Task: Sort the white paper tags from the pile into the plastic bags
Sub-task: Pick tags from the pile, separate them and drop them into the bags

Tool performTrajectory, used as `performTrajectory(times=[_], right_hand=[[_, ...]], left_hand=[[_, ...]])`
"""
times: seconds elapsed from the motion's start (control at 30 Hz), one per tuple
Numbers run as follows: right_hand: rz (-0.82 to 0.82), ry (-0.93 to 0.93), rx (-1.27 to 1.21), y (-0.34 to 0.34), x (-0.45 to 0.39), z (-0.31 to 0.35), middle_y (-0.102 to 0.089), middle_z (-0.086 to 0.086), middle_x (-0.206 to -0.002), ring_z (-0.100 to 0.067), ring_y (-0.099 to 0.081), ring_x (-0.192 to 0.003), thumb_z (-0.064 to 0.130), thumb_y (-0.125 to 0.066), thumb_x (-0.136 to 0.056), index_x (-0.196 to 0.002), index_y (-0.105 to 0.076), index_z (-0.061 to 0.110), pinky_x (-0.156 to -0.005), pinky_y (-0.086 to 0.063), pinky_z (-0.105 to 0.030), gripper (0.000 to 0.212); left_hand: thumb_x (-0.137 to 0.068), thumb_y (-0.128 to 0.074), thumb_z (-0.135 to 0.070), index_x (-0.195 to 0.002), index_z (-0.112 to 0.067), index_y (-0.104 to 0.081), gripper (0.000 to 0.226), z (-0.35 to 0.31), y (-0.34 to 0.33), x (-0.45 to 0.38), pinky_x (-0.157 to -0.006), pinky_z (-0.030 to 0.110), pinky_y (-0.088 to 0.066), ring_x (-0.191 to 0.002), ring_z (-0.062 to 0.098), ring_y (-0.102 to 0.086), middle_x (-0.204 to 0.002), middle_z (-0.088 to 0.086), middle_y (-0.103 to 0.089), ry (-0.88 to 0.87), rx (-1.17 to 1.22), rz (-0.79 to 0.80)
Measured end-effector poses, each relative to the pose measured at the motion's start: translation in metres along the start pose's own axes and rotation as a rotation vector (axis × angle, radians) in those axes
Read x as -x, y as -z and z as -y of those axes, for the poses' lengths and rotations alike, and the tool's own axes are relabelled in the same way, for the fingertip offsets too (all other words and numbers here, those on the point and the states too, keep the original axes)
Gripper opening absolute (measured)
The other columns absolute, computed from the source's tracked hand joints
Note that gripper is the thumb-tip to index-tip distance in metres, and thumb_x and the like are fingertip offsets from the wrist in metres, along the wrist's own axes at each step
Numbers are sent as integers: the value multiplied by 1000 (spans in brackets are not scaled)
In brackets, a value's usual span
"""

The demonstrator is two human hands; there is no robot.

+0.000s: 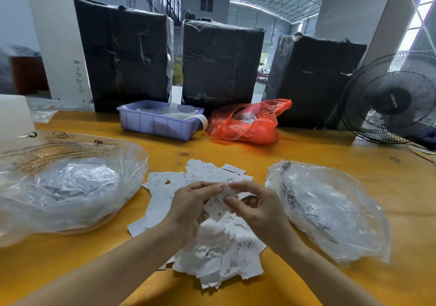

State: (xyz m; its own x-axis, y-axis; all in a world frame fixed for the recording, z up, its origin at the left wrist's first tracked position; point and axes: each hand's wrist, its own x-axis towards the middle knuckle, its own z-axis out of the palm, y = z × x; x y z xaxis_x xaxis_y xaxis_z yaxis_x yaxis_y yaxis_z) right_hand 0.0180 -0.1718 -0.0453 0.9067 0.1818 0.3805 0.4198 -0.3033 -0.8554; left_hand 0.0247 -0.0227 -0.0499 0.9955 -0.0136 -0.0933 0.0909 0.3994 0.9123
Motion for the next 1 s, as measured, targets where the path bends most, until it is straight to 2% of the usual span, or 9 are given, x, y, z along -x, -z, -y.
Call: performTrajectory(times=[0.1, 0.17, 0.23, 0.33, 0.47, 0.53, 0.67, 0.83, 1.0], right_hand=[[24, 34, 18, -2, 1, -1, -67, -3, -97, -19, -64, -75, 12, -73, -81, -96, -71, 18, -71, -56, -36, 16], [1, 22, 47, -2, 1, -1, -66, 1, -99, -16, -64, -71, 17, -73, -80, -108, -67, 19, -67, -56, -31, 30], [-57, 18, 29, 0, 1, 0, -66, 3, -95, -17, -66, -69, 16, -73, -79, -112, -62, 23, -65, -58, -33, 36], [-67, 77, 28, 2, 1, 0, -69, -1, -86, -15, -67, -65, 11, -72, -79, -104, -69, 14, -65, -58, -34, 26], [-48, 135, 97, -1, 3, 0, -69, 4, -86, -15, -66, -66, 10, -72, -80, -95, -69, 26, -63, -57, -31, 22], [-39, 110, 30, -1, 2, 1, -71, 3, -79, -13, -66, -63, 8, -71, -79, -90, -71, 24, -61, -57, -26, 19], [-79, -9, -152, 6, -2, -1, -72, -6, -73, -19, -68, -62, 2, -70, -79, -93, -70, 9, -60, -55, -20, 16], [-81, -88, -237, 9, -3, -3, -71, -13, -68, -24, -69, -61, 1, -67, -81, -94, -67, 7, -58, -55, -21, 14], [-145, -99, -223, 21, -9, 1, -73, -9, -72, -21, -69, -60, -1, -64, -83, -92, -67, 9, -56, -55, -19, 13]], left_hand=[[-60, -73, -17, -75, -7, -73, 19, -1, 0, 1, -75, 34, -51, -79, 24, -62, -86, 20, -70, 5, 36, -31], [-63, -72, -16, -83, -3, -72, 24, -2, 0, 1, -70, 31, -52, -77, 21, -64, -87, 18, -71, 7, 41, -43], [-71, -71, -12, -85, -2, -71, 17, -3, 0, 1, -63, 28, -50, -71, 18, -64, -81, 14, -70, 10, 36, -50], [-77, -68, -10, -80, -4, -70, 7, -2, 0, 1, -59, 27, -49, -69, 19, -62, -70, 9, -68, 13, 36, -62], [-76, -68, -10, -72, -7, -70, 6, -2, -1, 1, -63, 28, -50, -73, 22, -61, -68, 9, -67, 23, 29, -28], [-79, -68, -13, -69, -10, -69, 10, -2, -1, 0, -61, 27, -48, -70, 21, -60, -65, 6, -66, 33, -3, -6], [-79, -72, -11, -84, -7, -69, 7, -6, 3, -3, -56, 22, -50, -66, 15, -64, -66, 3, -68, 63, -173, 65], [-75, -77, -8, -77, -13, -70, 9, -24, 14, -7, -50, 17, -42, -61, 8, -61, -70, 2, -67, 32, -442, 143], [-75, -78, -10, -75, -16, -66, 13, -88, 52, -20, -58, 20, -49, -68, 11, -62, -76, 4, -67, -180, -667, -59]])
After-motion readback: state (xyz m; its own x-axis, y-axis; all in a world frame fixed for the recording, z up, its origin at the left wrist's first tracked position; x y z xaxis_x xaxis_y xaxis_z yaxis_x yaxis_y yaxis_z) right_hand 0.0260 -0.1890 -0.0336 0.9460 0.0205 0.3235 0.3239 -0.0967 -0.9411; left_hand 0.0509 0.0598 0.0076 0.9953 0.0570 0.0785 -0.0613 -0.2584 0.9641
